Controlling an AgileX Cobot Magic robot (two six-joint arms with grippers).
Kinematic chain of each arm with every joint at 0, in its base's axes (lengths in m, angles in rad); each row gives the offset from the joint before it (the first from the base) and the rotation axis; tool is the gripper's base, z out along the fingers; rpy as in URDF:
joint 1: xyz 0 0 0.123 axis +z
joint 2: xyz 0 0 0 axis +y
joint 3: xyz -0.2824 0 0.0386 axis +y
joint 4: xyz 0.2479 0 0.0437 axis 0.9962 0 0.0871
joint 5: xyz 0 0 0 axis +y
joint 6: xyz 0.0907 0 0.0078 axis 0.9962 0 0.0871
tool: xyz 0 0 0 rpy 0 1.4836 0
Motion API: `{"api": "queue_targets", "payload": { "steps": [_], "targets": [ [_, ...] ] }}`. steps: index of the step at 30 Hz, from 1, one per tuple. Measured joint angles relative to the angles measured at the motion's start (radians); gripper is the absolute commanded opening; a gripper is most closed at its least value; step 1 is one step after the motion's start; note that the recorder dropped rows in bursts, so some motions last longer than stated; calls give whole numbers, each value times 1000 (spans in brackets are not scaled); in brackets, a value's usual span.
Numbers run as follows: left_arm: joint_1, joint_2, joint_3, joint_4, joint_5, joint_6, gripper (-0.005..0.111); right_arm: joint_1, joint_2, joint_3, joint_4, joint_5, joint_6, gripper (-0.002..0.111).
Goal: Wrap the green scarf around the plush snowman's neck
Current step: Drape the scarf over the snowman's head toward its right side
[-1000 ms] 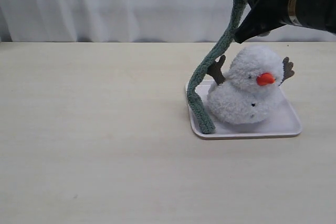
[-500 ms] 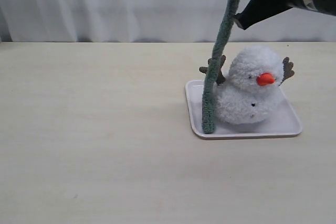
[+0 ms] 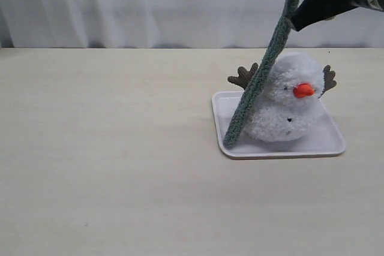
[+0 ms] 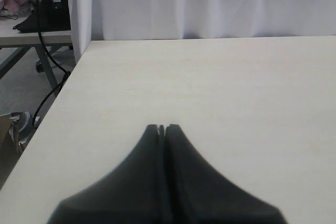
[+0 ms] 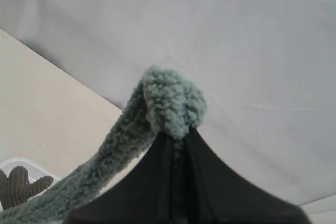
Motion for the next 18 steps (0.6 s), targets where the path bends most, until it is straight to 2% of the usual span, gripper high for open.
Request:
{"api": "queue_targets", "payload": {
  "steps": [7, 18],
  "targets": [
    [0, 0, 0, 0, 0, 0, 0, -4, 84, 0, -57, 46, -3, 4],
    [0, 0, 0, 0, 0, 0, 0, -97, 217, 0, -19, 86, 84, 4]
  ]
}}
